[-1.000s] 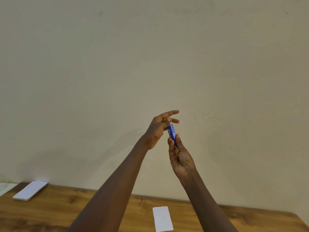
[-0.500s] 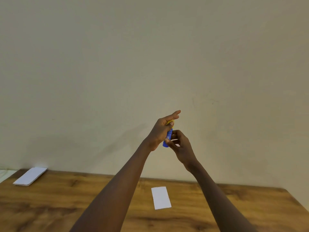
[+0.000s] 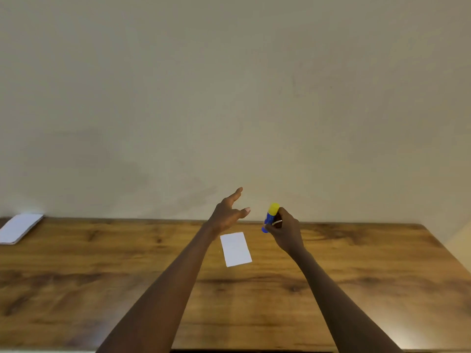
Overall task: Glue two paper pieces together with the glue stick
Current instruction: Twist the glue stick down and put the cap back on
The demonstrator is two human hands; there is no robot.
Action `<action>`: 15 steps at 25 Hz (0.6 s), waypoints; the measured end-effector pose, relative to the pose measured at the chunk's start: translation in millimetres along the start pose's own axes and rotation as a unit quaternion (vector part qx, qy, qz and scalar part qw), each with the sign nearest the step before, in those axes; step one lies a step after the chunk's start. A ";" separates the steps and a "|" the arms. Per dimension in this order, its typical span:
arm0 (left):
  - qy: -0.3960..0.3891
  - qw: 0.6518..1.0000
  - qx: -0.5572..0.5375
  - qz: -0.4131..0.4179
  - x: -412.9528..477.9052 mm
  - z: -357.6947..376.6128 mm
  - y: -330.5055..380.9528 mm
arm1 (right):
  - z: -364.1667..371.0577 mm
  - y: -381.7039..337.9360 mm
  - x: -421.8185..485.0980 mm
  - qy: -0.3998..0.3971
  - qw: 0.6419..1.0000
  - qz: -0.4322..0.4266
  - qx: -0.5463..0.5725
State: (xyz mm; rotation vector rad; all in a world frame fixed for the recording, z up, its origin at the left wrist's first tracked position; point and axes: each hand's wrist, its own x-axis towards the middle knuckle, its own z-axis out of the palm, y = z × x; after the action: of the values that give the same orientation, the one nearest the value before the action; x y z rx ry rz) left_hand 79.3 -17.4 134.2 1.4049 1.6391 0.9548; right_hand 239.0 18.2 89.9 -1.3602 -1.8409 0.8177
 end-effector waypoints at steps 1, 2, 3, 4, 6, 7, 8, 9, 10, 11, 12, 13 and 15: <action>-0.010 0.999 0.012 -0.030 4.4 4.7 -19.0 | 8.2 18.7 -0.2 -0.005 1.000 0.020 -0.008; -0.020 0.998 0.025 -0.057 8.1 9.7 -37.2 | 15.7 35.9 -0.4 -0.008 0.999 0.039 -0.015; -0.027 0.995 0.040 -0.082 11.3 14.4 -53.8 | 21.7 49.3 -1.5 -0.011 0.998 0.056 -0.023; -0.033 0.993 0.057 -0.103 14.6 19.1 -69.8 | 28.6 62.8 -1.2 -0.013 0.997 0.069 -0.028; -0.037 0.986 0.094 -0.136 22.6 27.3 -96.9 | 39.3 83.0 1.5 -0.017 0.995 0.093 -0.034; -0.036 0.982 0.114 -0.146 26.5 30.1 -108.3 | 43.1 90.0 3.2 -0.018 0.993 0.110 -0.039; -0.032 0.979 0.130 -0.155 29.5 32.4 -117.3 | 46.6 96.2 4.7 -0.016 0.991 0.122 -0.044; -0.026 0.976 0.143 -0.163 32.9 34.3 -125.0 | 49.5 101.2 6.1 -0.011 0.991 0.130 -0.044; -0.020 0.974 0.153 -0.167 36.2 35.8 -131.9 | 53.0 107.0 7.2 -0.005 0.991 0.126 -0.043; -0.016 0.973 0.159 -0.169 39.0 38.5 -136.9 | 55.7 110.8 8.0 0.000 0.992 0.123 -0.041; -0.013 0.971 0.166 -0.169 40.8 41.4 -141.0 | 58.6 114.5 8.1 0.005 0.992 0.117 -0.042; -0.013 0.971 0.168 -0.172 42.4 43.2 -142.3 | 60.4 115.5 8.4 0.009 0.993 0.115 -0.041; -0.016 0.970 0.166 -0.177 45.0 47.5 -146.2 | 63.1 119.7 9.2 0.011 0.994 0.103 -0.040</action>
State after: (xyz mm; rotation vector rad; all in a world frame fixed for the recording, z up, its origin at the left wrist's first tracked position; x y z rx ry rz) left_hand 55.7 13.4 -21.2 1.2643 2.0058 0.4651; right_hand 247.9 51.8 -41.3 -1.6241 -1.7531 0.8367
